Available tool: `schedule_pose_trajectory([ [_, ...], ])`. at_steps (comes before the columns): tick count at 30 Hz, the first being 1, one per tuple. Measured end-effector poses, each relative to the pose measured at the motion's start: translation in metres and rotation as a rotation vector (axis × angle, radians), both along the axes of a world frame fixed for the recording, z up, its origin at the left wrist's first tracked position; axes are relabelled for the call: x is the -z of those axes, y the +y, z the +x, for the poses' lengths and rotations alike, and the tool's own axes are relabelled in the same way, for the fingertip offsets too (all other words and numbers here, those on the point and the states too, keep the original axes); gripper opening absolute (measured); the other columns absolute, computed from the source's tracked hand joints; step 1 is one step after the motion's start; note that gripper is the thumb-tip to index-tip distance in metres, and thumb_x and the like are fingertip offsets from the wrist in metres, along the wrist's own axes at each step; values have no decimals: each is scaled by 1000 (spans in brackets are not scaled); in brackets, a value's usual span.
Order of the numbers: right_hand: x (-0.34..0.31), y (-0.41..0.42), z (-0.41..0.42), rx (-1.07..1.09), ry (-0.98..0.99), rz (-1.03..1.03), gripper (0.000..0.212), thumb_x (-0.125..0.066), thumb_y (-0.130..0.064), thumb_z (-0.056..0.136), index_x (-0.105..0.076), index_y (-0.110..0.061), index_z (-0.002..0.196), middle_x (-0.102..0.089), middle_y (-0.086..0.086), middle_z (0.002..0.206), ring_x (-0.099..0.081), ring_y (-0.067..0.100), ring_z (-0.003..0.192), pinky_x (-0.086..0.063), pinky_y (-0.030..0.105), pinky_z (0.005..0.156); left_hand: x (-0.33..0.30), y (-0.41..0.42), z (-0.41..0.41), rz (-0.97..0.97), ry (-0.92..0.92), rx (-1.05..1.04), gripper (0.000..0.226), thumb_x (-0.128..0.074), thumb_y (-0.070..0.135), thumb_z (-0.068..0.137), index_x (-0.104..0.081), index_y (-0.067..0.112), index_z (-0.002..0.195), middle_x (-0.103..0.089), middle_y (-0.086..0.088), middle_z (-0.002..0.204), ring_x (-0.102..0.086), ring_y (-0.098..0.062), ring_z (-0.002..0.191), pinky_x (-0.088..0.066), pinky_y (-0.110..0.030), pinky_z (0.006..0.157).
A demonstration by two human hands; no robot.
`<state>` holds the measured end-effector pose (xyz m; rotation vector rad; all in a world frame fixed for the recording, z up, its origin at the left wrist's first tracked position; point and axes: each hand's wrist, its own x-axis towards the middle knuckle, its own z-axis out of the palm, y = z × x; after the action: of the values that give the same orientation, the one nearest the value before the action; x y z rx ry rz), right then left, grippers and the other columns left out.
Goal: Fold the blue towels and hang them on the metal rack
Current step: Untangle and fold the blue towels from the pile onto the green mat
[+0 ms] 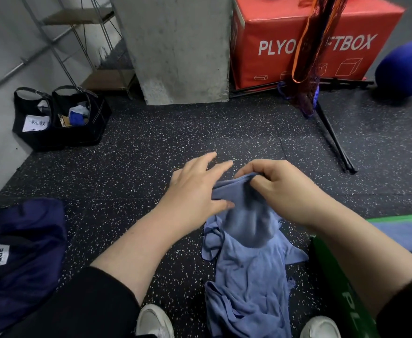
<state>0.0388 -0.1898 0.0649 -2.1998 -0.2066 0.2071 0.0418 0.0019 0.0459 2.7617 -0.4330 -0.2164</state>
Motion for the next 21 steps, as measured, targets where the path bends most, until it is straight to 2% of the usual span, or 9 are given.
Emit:
schedule_pose_trajectory([
  [2,1,-3,0,-35,-1,-26,34,-47,-5,91,-73,-27,93,-68,8,68,-46,12,55,-38,30,53,4,1,0,-47,-12,-4,33,-72,51,88,-61,35,114,-47,10,144,-39,-16,135,-31,-40,108],
  [3,4,-5,1,-28,-4,-50,35,-46,-5,90,-71,-29,94,-69,4,68,-48,11,54,-39,30,52,4,1,-1,-72,-15,-8,24,-71,50,90,-59,29,96,-57,12,122,-51,-16,116,-38,-36,95],
  [5,12,-9,3,17,-6,-113,34,-45,-6,93,-69,-30,98,-64,-11,58,-46,2,44,-35,20,45,5,2,-2,-116,-5,-34,30,-68,44,93,-49,24,82,-55,10,82,-53,-17,81,-39,-36,70],
  [6,16,-10,4,34,-8,-150,33,-44,-7,95,-67,-29,101,-60,-17,54,-48,0,42,-31,14,42,4,2,-3,-115,-24,-59,31,-68,42,94,-46,23,81,-53,8,74,-52,-19,74,-39,-38,66],
  [10,18,-8,5,38,-63,-258,26,-44,-15,100,-63,-34,99,-53,-13,62,-47,-1,51,-34,15,48,1,3,-1,-91,-121,-153,29,-66,40,95,-45,24,82,-56,5,73,-56,-27,75,-50,-45,70],
  [14,17,-6,6,54,-98,-228,26,-46,-14,98,-63,-33,97,-58,-10,65,-50,2,52,-40,24,52,-2,5,0,-116,-147,-152,30,-64,42,96,-45,25,81,-55,6,70,-56,-22,71,-50,-44,67],
  [16,18,-5,8,68,-93,-196,24,-49,-13,93,-64,-31,95,-60,-6,63,-51,3,46,-36,24,48,-2,3,-1,-141,-138,-152,31,-64,42,96,-45,25,79,-53,6,68,-55,-23,70,-48,-42,63],
  [19,20,-6,7,38,-82,-105,15,-65,-23,86,-64,-33,98,-64,-9,70,-54,1,56,-44,26,56,-4,0,-2,-188,-107,-164,30,-62,37,95,-43,25,75,-52,5,66,-53,-24,68,-39,-39,58],
  [21,21,-4,5,13,-72,-128,13,-74,-33,84,-62,-33,90,-61,-11,68,-52,1,58,-44,24,58,-7,-2,-3,-202,-97,-167,26,-62,38,94,-48,24,78,-54,5,67,-54,-22,68,-38,-37,57],
])
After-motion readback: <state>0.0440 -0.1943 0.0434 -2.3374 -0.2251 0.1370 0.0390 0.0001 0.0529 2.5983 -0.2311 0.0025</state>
